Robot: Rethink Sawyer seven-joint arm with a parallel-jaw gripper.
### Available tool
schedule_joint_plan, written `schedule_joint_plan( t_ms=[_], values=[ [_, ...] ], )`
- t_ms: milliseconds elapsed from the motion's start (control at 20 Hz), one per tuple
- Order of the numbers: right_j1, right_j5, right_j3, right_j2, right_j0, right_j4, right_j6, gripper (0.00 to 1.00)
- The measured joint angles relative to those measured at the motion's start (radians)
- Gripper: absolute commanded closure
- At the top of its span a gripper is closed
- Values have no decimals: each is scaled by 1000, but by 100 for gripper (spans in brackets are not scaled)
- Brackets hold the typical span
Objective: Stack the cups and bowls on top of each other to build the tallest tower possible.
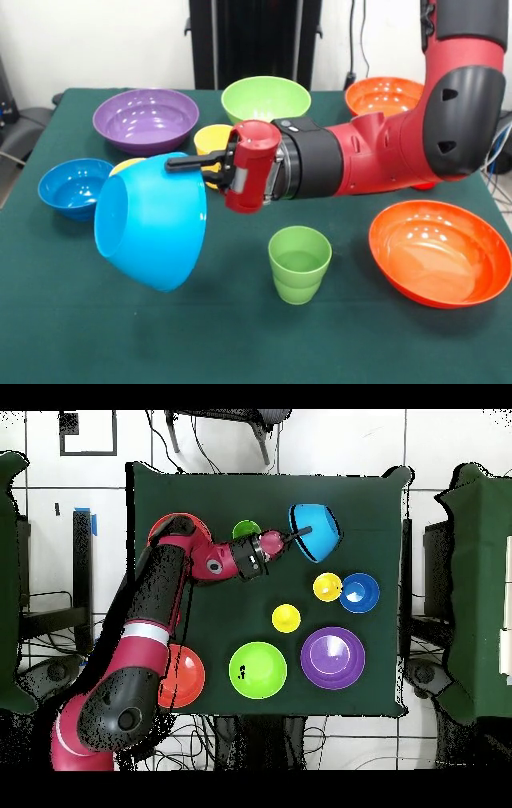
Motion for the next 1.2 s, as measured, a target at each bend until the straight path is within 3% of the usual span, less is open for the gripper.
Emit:
schedule_joint_plan(
  t_ms=[500,1200],
  values=[
    [19,0,-11,-18,-10,2,0,100],
    [146,16,-97,-31,-44,5,0,100]
  ],
)
